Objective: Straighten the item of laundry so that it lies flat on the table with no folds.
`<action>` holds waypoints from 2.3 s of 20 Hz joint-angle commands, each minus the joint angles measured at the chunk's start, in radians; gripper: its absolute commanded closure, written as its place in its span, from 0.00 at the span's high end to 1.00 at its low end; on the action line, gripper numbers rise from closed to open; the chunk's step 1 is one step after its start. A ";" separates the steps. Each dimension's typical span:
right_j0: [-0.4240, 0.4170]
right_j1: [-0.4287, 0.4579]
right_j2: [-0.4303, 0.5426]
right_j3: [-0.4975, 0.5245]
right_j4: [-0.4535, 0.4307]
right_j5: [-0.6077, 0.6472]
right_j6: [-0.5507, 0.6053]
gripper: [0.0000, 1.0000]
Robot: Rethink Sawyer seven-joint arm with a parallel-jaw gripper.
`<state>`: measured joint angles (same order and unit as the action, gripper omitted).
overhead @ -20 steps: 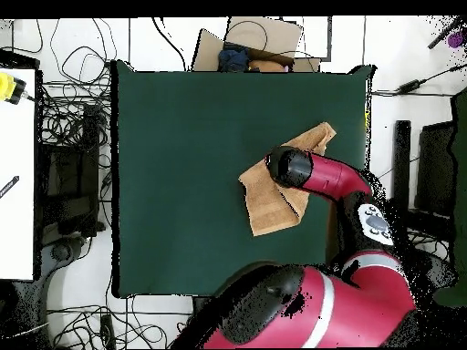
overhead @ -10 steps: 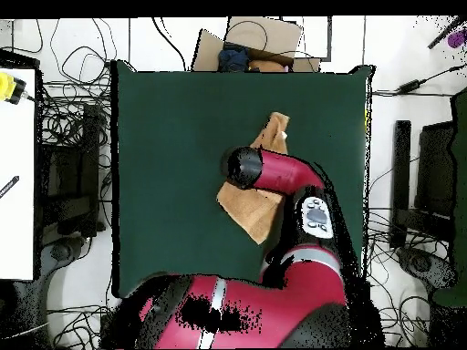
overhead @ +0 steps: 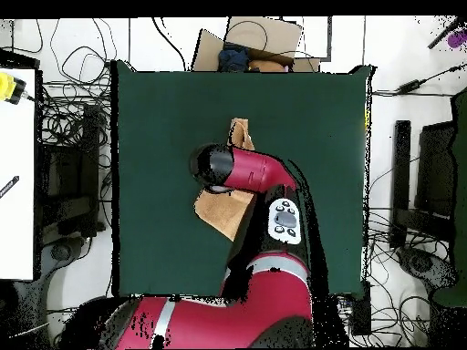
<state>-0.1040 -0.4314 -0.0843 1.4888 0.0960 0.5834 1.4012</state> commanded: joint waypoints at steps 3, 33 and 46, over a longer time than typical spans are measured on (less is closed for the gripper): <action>0.000 -0.022 -0.025 0.125 0.055 0.070 0.296 0.00; 0.272 0.011 -0.077 0.142 0.256 0.029 0.576 0.00; 0.104 0.007 0.071 0.248 0.222 -0.117 0.437 1.00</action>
<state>0.0197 -0.4432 -0.1252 1.6429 0.3006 0.5121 1.6950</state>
